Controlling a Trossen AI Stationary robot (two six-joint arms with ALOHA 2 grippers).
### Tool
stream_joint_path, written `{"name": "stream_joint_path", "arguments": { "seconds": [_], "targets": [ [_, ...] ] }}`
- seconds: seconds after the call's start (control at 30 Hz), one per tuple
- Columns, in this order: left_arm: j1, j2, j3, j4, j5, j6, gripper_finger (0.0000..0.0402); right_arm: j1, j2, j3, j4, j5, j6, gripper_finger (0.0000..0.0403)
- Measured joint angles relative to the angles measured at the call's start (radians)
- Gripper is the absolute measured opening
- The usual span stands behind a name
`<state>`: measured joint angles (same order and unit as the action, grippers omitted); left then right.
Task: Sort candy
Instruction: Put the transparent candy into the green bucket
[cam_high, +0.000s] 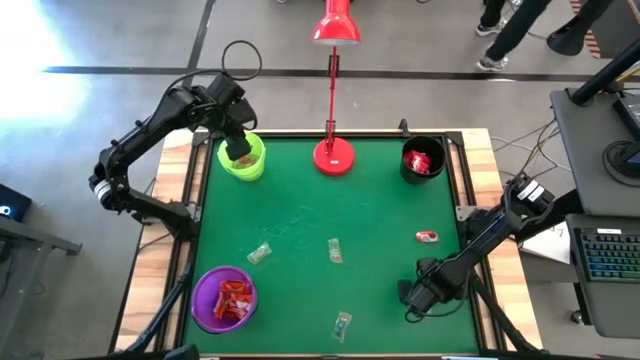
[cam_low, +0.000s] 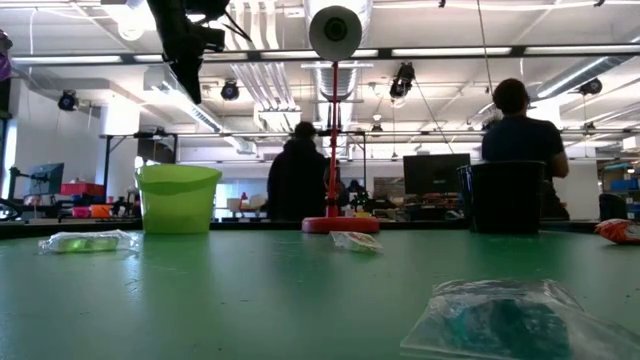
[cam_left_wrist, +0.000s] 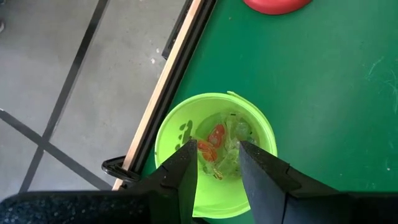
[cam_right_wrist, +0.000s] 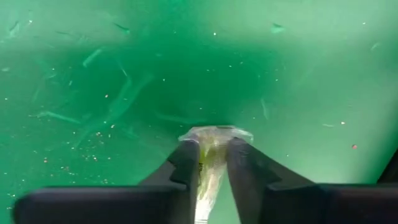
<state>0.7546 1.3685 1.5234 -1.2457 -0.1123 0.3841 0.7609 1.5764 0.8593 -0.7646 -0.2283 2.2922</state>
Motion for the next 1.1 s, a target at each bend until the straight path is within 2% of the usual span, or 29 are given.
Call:
{"name": "stream_joint_path", "arguments": {
  "seconds": [0.2,0.5,0.8,1.1],
  "targets": [
    [0.0,0.0,0.0,-0.001,0.0,0.0,0.0102,0.0,-0.005,-0.001,-0.003,-0.007,0.001,0.0016],
    [0.0,0.0,0.0,-0.003,0.0,0.0,0.0102,0.001,-0.069,-0.008,-0.02,0.001,0.006,0.0009],
    [0.0,0.0,0.0,-0.01,0.0,0.0,0.0102,-0.019,-0.214,-0.006,-0.066,0.199,-0.006,0.0009],
    [0.0,0.0,0.0,-0.025,0.003,0.016,0.0102,-0.107,-0.332,-0.005,-0.122,0.378,-0.103,0.0009]
  ]
}}
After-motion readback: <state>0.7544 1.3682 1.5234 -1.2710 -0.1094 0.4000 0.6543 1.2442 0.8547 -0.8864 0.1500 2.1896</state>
